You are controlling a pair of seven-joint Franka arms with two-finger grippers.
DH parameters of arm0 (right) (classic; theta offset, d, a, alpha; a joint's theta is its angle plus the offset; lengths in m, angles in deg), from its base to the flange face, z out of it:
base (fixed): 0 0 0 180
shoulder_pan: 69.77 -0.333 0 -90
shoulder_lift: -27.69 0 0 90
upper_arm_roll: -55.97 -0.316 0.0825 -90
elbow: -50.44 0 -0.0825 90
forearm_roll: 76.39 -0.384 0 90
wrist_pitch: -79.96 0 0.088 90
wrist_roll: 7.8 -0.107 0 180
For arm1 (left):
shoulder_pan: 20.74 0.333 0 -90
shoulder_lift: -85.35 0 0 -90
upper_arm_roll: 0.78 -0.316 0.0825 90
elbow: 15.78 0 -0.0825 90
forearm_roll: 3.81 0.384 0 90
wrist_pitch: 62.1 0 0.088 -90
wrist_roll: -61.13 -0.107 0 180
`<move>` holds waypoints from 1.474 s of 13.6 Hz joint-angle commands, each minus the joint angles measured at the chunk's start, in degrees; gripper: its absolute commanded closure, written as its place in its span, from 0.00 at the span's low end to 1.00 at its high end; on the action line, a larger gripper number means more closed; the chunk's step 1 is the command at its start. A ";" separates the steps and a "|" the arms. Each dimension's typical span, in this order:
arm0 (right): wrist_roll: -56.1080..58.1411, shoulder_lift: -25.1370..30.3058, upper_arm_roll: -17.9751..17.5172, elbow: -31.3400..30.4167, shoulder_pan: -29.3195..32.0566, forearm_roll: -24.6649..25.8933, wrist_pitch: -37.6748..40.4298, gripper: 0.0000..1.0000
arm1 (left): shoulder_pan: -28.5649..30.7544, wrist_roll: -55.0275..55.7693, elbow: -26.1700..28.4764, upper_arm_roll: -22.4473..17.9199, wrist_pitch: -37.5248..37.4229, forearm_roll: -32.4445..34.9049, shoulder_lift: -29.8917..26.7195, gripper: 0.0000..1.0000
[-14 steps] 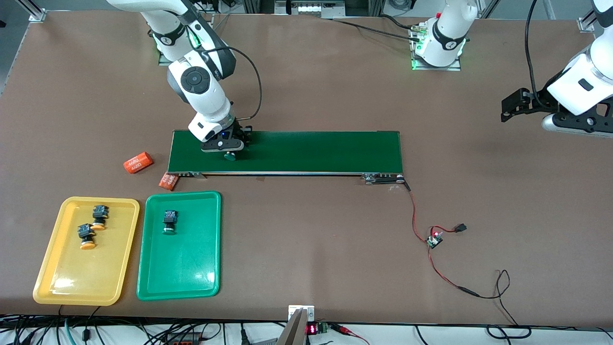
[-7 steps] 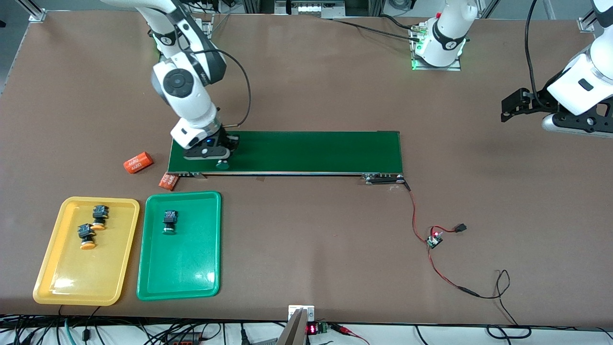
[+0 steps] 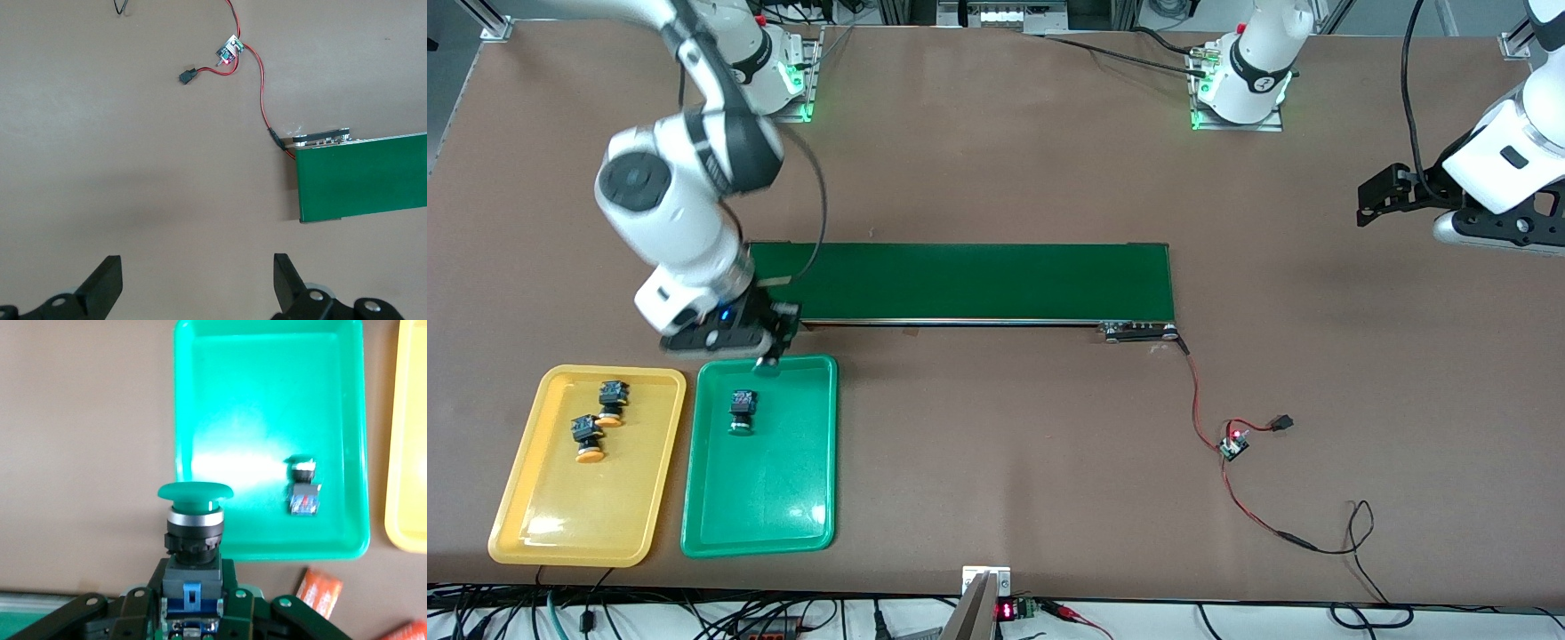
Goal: Sort buttons by color to trays
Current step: 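Carry the green button to the green tray with the right gripper, then release the green button into the green tray beside the first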
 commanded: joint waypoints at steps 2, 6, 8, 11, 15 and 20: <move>3.44 -14.51 1.89 11.75 -0.30 0.78 -4.82 1.00 | -0.02 0.57 -1.87 0.23 -1.31 0.66 0.88 0.00; 5.99 -21.91 4.45 12.47 -0.39 0.95 -18.01 1.00 | -0.11 0.57 -1.87 0.23 -1.31 0.66 0.88 0.00; 5.99 -22.36 4.53 12.47 -0.39 0.95 -17.94 0.93 | -0.11 0.57 -1.87 0.23 -1.31 0.66 0.88 0.00; 5.99 -22.19 4.54 12.30 -0.57 0.78 -17.85 0.29 | -0.11 0.57 -1.87 0.23 -1.31 0.66 0.88 0.00; 5.99 -19.21 5.77 11.07 -0.92 0.78 -14.88 0.02 | -0.02 0.57 -1.87 0.23 -1.31 0.66 0.88 0.00; 5.91 -3.42 5.77 9.75 -0.30 -1.67 12.23 0.00 | -0.11 0.66 -1.87 0.23 -1.22 0.66 0.88 0.00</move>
